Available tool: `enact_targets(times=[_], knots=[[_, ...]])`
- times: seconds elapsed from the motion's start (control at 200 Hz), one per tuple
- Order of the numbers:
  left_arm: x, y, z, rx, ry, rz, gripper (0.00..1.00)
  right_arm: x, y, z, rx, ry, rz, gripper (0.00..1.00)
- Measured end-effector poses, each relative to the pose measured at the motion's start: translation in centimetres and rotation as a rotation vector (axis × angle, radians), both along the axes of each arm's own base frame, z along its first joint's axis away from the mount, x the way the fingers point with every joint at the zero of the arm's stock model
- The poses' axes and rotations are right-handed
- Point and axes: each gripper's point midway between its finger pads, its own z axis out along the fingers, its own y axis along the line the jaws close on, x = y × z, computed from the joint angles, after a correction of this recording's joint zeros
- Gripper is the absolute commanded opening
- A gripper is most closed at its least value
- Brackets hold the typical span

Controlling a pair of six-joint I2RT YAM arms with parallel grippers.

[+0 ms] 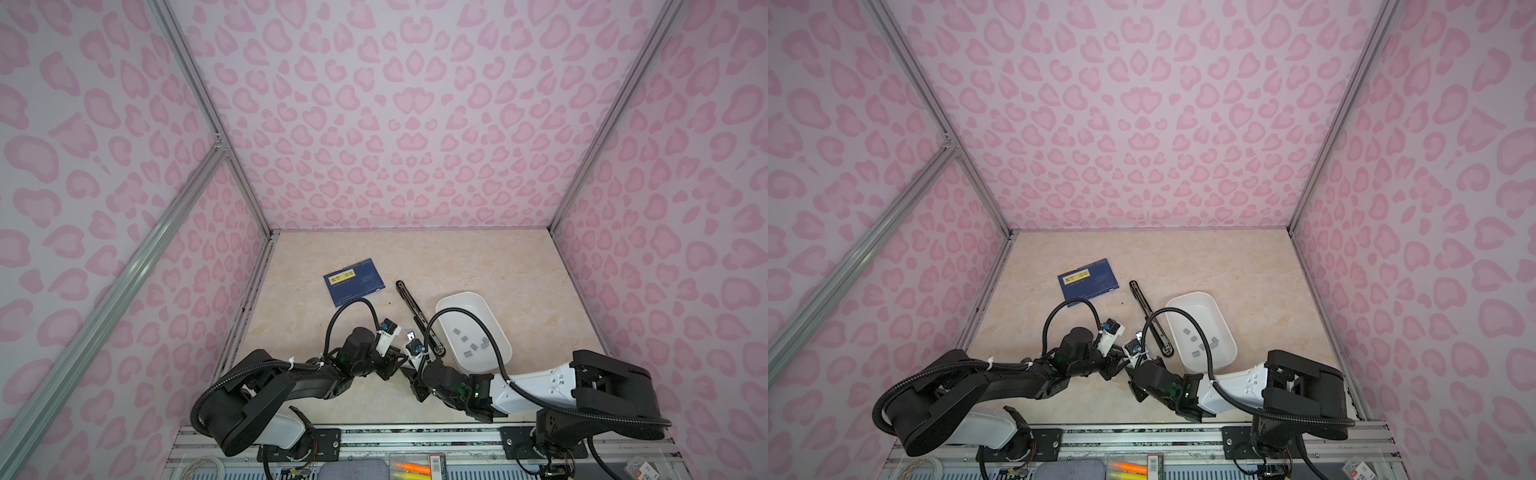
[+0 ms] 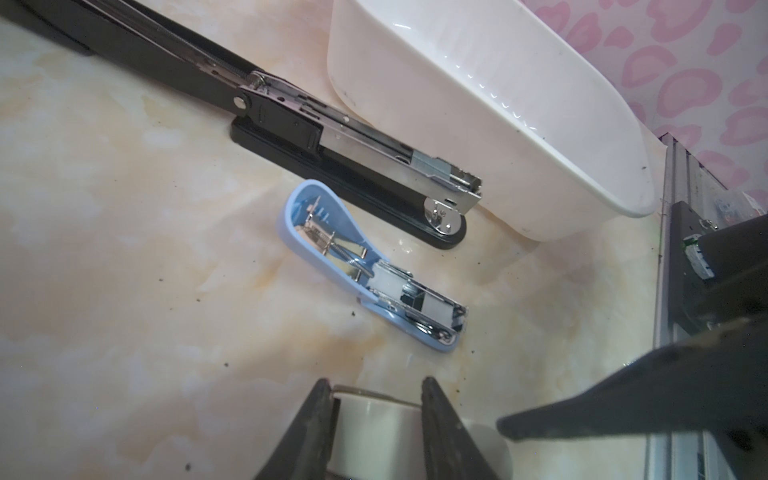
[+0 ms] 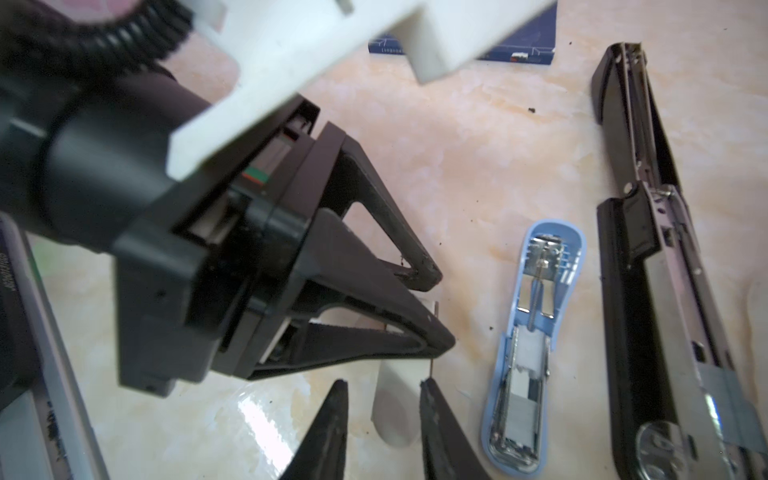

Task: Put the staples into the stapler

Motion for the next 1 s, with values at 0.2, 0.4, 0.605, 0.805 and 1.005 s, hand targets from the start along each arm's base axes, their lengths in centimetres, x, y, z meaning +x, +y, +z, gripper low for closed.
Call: enact_targets(times=[0.2,0.4,0.605,0.805,1.005], knots=[[0.0,0.1,-0.1,0.006,-0.002,0.003,0.37,0.7,0.4,-1.4,-0.012,-0.008,-0.031,0.14],[0.5,0.4,-0.1,0.015,-0.018,0.023,0.37,1.0,0.8,-1.7,0.048,-0.01,-0.059,0.12],[0.6,0.5,-0.1,0.018,-0.024,0.029,0.37,0.8,1.0,-1.8,0.086,-0.02,-0.072,0.15],[0.8,0.6,-0.1,0.024,-0.031,0.042,0.37,1.0,1.1,-2.3,0.128,-0.024,-0.092,0.16],[1.1,0.8,-0.1,0.034,-0.044,0.053,0.37,1.2,1.2,-2.3,0.178,-0.03,-0.106,0.17]])
